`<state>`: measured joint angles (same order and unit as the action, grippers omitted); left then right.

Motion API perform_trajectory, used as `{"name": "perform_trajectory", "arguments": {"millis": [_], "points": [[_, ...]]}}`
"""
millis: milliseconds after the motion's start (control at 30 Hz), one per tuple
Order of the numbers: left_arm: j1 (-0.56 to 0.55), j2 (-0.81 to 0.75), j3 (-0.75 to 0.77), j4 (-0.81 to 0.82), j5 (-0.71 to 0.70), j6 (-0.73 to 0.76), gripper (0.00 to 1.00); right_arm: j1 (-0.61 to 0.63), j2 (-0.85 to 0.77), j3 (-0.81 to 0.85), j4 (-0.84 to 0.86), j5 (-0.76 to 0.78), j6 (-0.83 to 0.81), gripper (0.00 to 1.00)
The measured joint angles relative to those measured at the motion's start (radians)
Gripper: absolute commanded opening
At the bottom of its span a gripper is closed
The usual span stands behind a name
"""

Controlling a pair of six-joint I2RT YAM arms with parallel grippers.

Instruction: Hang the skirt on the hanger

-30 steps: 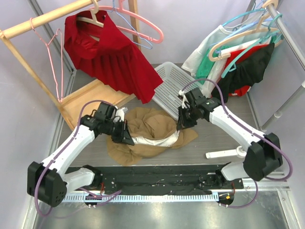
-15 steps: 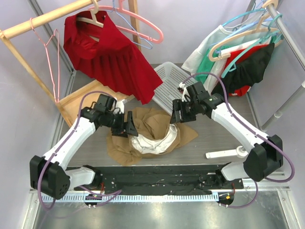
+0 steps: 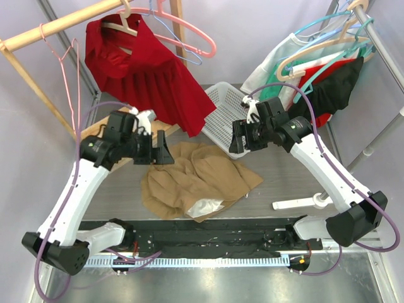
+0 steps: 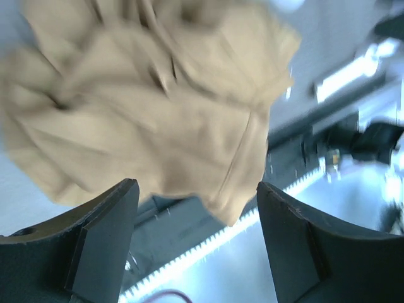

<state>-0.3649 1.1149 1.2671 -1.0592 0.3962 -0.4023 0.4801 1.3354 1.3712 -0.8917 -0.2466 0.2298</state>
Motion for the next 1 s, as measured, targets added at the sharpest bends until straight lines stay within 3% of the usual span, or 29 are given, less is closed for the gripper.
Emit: {"name": "perform_trajectory", "arguments": {"millis": [100,333,600,767,900,1000], "points": [[0.0,-0.016,0.129,-0.025,-0.109,0.003,0.79,0.0,0.0,0.002,0.003,-0.019,-0.008,0.72],[0.0,-0.03,0.468,-0.052,-0.584,0.04,0.77,0.0,0.0,0.002,0.046,-0.087,-0.01,0.72],[0.008,-0.006,0.597,-0.041,-1.074,0.094,0.82,0.0,0.0,0.002,0.082,-0.125,-0.01,0.72],[0.113,0.064,0.634,-0.034,-1.149,0.097,0.81,0.0,0.0,0.001,0.099,-0.14,-0.01,0.72],[0.265,0.128,0.623,-0.012,-1.114,0.095,0.79,0.0,0.0,0.001,0.113,-0.153,-0.01,0.72],[0.366,0.171,0.606,0.019,-1.059,0.092,0.72,0.0,0.0,0.001,0.119,-0.158,-0.01,0.72]]}}
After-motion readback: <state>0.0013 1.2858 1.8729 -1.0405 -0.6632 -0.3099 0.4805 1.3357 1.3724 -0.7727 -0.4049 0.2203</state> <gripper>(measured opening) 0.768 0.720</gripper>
